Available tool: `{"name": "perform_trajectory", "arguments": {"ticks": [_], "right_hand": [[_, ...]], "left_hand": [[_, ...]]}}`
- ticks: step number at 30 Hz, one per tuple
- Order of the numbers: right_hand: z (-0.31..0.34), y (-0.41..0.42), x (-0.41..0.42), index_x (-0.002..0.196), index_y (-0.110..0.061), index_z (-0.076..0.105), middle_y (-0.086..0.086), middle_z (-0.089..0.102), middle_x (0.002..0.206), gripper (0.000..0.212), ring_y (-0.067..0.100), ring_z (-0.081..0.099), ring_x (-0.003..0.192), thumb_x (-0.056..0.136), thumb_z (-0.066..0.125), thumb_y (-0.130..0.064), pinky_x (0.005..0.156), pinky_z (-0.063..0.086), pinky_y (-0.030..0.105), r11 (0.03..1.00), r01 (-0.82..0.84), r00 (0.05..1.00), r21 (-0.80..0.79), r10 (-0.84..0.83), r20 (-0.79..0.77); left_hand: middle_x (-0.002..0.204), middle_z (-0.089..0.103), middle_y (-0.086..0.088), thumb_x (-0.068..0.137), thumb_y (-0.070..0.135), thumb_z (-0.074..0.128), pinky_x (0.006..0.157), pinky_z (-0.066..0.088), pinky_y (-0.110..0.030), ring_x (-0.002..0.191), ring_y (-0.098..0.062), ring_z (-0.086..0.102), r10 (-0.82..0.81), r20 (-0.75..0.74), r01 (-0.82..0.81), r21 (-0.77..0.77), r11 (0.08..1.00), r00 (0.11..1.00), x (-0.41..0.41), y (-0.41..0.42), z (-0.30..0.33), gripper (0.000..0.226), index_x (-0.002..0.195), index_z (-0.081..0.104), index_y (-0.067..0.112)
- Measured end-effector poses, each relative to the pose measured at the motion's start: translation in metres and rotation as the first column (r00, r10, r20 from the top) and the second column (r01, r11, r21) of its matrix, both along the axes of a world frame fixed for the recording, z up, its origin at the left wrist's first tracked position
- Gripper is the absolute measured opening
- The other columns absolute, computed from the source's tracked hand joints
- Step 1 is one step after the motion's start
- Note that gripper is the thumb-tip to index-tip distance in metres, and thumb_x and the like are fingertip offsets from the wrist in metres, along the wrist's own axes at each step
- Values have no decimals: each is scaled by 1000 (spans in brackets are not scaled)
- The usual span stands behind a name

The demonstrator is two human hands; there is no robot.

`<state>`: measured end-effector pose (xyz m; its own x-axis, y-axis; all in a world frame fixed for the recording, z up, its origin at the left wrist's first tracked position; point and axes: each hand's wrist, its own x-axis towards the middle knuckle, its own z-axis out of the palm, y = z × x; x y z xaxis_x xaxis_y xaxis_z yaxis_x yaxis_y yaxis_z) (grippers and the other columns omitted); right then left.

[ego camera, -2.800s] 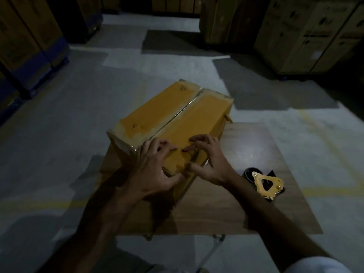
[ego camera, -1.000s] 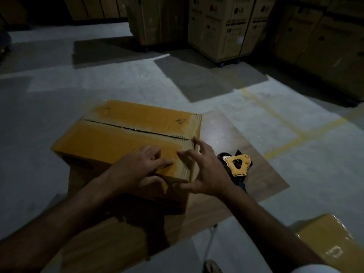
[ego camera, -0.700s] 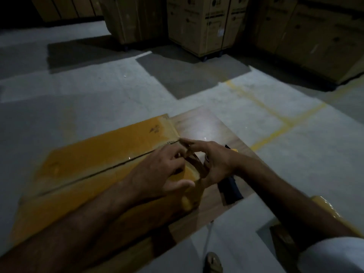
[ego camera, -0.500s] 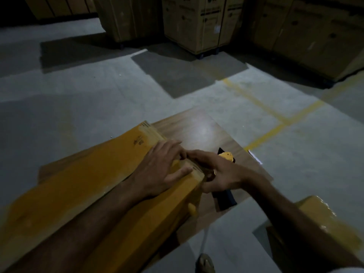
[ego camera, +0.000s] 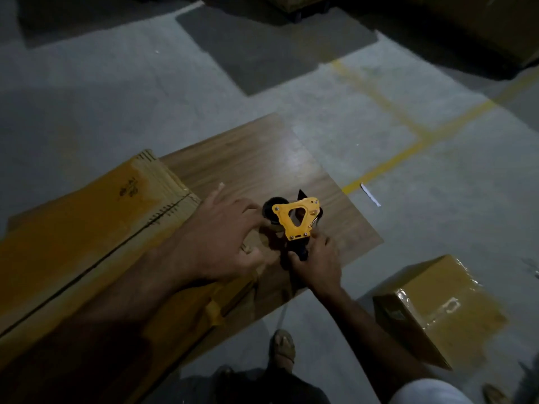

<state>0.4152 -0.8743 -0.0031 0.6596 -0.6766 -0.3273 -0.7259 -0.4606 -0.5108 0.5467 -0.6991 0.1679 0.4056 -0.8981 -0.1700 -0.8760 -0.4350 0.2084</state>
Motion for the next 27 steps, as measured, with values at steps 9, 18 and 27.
{"name": "perform_trajectory", "arguments": {"ticks": [9,18,27], "right_hand": [[-33,-18,41,118,-6,58,14,65,110,29,32,66,100,92,64,-19,86,59,47,939,40,999,342,-47,13],[65,-20,91,86,-15,60,-8,44,59,18,9,39,50,104,56,-19,47,32,25,730,-224,892,646,-113,438],[187,26,191,79,-22,47,-6,38,64,24,10,32,53,102,53,-22,49,32,24,501,-440,866,746,15,501]], "left_hand": [[157,42,9,93,60,32,126,7,-34,145,-6,33,77,-85,-83,-66,994,993,-13,-31,0,62,149,49,38],[131,54,7,99,47,63,104,49,-45,123,-13,53,529,-81,-473,-576,667,845,59,47,4,30,121,69,28],[156,31,9,64,70,83,107,43,-34,136,-7,40,593,-508,-767,-259,586,625,147,117,6,111,157,32,38]]}}
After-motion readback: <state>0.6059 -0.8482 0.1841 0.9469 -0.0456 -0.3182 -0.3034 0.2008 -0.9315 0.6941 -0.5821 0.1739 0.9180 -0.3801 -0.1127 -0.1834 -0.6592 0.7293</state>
